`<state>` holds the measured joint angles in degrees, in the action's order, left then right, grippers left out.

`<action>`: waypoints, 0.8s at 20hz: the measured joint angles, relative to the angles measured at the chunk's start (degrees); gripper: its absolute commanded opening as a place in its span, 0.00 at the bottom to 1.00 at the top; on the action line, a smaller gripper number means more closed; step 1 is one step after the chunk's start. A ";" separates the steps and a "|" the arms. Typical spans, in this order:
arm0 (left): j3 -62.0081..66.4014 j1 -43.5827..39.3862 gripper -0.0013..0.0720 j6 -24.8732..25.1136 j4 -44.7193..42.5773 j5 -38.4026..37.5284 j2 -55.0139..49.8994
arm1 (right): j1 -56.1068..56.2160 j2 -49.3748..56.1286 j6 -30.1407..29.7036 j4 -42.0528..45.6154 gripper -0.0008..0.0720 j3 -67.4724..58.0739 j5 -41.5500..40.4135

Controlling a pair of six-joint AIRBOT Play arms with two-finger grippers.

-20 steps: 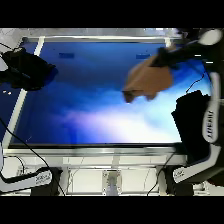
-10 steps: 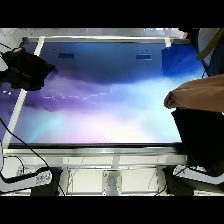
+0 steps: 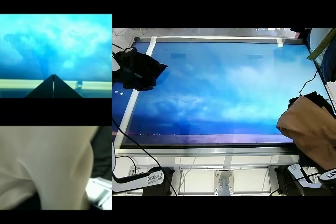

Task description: Fold the clothes and pants, and hang the long-sleeved shirts on hangers.

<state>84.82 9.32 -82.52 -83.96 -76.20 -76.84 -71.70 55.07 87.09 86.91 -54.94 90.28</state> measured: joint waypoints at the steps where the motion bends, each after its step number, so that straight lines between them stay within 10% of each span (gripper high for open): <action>1: 0.02 0.00 0.04 0.00 0.00 0.02 0.00 | -1.36 -0.48 -0.83 0.07 0.73 1.05 -0.57; 9: 0.02 0.00 0.04 -0.02 2.62 0.00 0.00 | -4.31 -2.54 0.63 -20.41 0.69 -18.53 -2.54; 12: 0.02 0.00 0.04 -0.02 5.73 0.02 0.00 | 0.46 -4.39 -2.95 -37.20 0.07 -23.96 -4.28; 16: 0.00 -0.35 0.04 -0.02 10.38 0.04 0.26 | 22.71 -5.38 -11.52 -44.74 0.06 -25.14 -4.63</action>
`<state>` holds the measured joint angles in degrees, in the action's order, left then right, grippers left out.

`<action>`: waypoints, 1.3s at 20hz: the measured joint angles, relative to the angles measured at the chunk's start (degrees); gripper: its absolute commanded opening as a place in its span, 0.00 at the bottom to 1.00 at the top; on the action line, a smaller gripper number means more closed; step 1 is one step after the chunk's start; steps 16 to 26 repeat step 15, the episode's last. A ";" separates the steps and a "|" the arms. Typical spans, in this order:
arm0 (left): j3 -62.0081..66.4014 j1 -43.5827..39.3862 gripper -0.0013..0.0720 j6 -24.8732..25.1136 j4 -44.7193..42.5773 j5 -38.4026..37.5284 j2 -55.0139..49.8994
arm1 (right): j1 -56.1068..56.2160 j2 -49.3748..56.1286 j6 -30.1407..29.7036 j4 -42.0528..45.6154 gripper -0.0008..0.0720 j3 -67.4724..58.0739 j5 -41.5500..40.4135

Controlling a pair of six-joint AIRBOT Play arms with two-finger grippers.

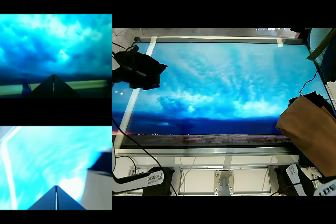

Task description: Fold the clothes and pants, and hang the long-sleeved shirts on hangers.

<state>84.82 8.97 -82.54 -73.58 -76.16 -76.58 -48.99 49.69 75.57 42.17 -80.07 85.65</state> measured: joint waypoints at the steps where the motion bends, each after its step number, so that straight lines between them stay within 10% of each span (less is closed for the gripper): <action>1: 0.02 -0.26 0.04 0.02 0.63 0.00 0.17 | 6.73 0.35 -1.51 1.03 0.07 0.28 -0.85; 10: 0.02 -1.31 0.04 -0.52 8.85 -3.30 0.52 | 47.10 6.05 -5.79 18.51 0.07 0.98 -5.35; 26: 0.00 -1.31 0.04 -0.61 10.69 -4.15 0.52 | 51.56 6.49 -6.12 19.98 0.07 0.98 -5.66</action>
